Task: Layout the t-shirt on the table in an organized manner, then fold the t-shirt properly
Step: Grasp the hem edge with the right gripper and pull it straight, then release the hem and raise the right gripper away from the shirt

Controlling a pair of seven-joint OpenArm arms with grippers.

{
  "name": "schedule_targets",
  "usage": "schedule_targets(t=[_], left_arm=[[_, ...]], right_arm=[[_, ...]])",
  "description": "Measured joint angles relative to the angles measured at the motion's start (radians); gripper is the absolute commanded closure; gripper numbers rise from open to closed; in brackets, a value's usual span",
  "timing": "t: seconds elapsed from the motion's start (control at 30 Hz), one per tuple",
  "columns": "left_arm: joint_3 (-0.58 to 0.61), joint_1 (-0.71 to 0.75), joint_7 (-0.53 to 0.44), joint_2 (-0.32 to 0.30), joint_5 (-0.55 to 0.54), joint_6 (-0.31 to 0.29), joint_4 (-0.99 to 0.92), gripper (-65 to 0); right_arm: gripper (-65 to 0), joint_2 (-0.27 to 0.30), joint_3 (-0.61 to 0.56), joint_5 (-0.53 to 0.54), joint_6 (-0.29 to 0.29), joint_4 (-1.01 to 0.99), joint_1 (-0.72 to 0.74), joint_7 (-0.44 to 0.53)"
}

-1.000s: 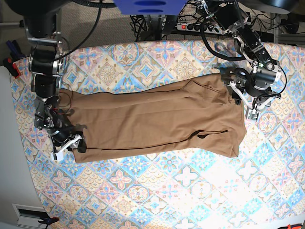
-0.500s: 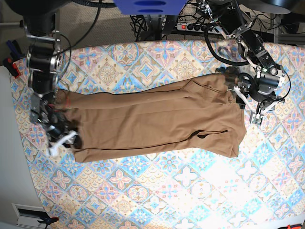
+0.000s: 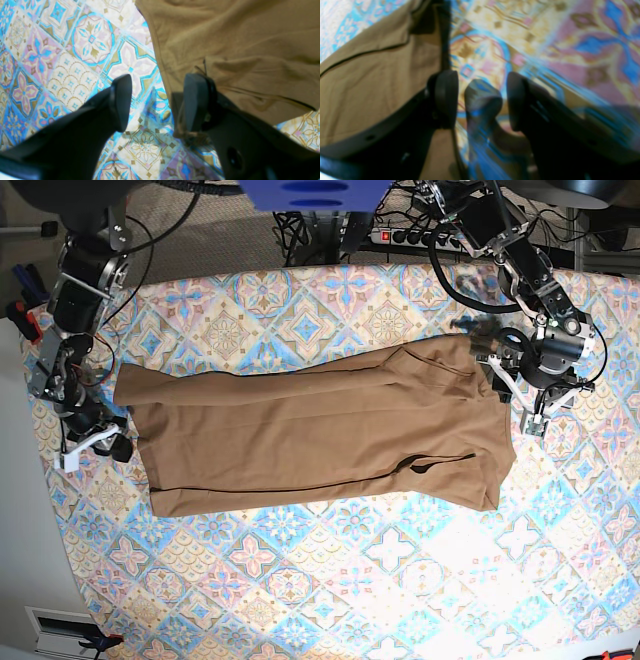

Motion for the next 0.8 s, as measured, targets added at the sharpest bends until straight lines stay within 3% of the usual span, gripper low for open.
schedule_targets(t=[0.43,0.53,0.63,0.8], left_arm=[[0.000,0.036,-0.008,-0.001,-0.001,0.000,0.000,-32.5],[0.000,0.037,-0.005,0.000,0.000,0.001,0.000,-32.5],[0.000,0.036,-0.005,0.000,-0.001,0.000,0.000,-32.5],[0.003,0.037,-0.004,0.000,0.000,0.001,0.000,-32.5]], right_arm=[[-30.9,0.005,0.059,-0.003,-0.014,0.352,-0.297,-0.083],[-30.9,0.001,0.143,-0.011,0.026,0.372,-0.303,-0.161],[-30.9,0.000,0.260,-0.024,0.140,0.366,-0.299,-0.251],[-30.9,0.005,0.320,-0.021,0.132,0.368,-0.303,-0.323]])
